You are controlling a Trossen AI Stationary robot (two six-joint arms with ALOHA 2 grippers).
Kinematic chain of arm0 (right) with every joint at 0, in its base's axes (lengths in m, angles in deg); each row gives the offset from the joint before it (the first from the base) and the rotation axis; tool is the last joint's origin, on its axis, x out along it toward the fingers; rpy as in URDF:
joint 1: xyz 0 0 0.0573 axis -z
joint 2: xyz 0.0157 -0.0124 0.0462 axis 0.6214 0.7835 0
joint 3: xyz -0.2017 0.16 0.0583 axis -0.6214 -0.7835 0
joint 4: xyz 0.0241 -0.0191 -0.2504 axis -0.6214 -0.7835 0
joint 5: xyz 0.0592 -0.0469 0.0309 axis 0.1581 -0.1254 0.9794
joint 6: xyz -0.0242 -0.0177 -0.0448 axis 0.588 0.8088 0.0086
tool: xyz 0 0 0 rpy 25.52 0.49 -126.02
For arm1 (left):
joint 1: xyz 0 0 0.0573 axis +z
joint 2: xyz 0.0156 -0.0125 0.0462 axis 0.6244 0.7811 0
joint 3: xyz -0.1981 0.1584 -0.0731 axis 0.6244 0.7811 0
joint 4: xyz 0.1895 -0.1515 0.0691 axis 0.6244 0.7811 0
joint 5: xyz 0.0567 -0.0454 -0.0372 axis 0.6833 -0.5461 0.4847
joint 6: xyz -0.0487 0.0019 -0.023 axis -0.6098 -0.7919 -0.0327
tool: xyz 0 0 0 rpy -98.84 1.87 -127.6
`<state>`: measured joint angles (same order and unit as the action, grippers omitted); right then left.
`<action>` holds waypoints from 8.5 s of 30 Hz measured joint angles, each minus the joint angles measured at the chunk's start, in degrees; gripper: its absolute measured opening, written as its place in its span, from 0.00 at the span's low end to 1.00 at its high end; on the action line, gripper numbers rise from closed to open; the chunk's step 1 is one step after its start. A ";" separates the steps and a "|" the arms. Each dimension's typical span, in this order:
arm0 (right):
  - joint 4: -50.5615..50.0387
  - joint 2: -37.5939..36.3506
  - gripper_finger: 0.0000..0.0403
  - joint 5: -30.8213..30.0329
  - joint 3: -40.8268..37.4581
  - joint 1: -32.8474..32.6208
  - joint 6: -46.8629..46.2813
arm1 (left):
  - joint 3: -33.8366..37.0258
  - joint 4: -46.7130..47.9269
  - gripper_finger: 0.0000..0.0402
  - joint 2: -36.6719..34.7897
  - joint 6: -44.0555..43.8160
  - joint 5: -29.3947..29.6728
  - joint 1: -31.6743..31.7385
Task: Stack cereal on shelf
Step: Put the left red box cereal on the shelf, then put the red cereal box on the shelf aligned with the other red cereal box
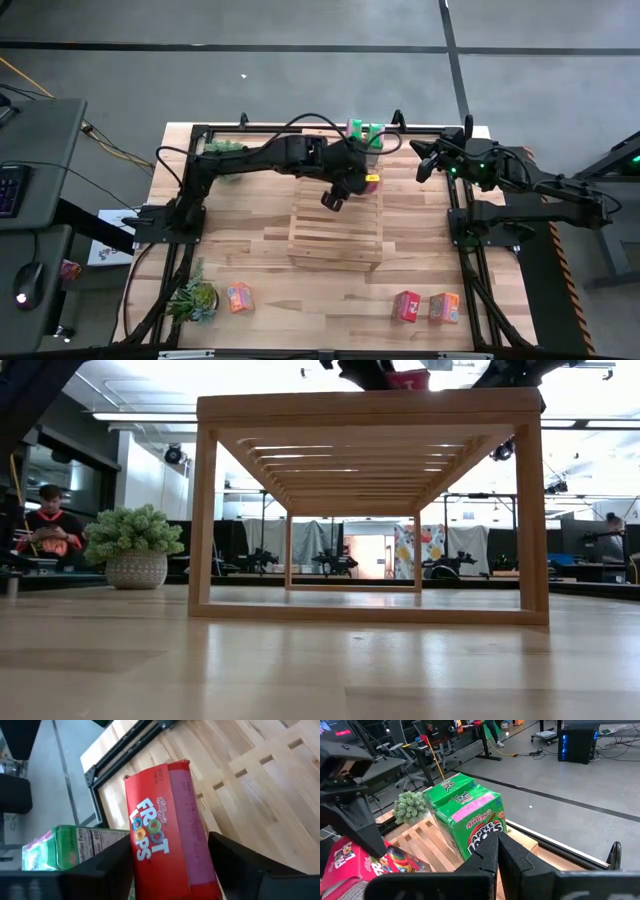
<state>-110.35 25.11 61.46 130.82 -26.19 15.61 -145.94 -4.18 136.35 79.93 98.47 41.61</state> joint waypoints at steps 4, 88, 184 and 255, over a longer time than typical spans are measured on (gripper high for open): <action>0.01 0.00 0.00 -0.02 0.00 0.00 0.00 | 0.00 -1.38 0.59 0.00 2.08 0.90 0.14; 18.42 5.18 0.00 15.09 -15.85 -1.53 2.12 | 63.89 -69.19 0.00 -22.01 -22.13 6.41 1.43; 23.94 8.93 0.00 4.73 -15.78 -13.88 -1.29 | 63.93 -78.64 0.00 -16.74 -20.93 3.22 0.47; -40.03 38.14 0.78 12.67 41.35 -45.41 -17.79 | 98.47 -85.73 0.00 -57.57 -28.86 -2.34 -11.39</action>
<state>-150.38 63.26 74.13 172.17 -71.60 -2.18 -47.47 -89.91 78.78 51.08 96.13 30.22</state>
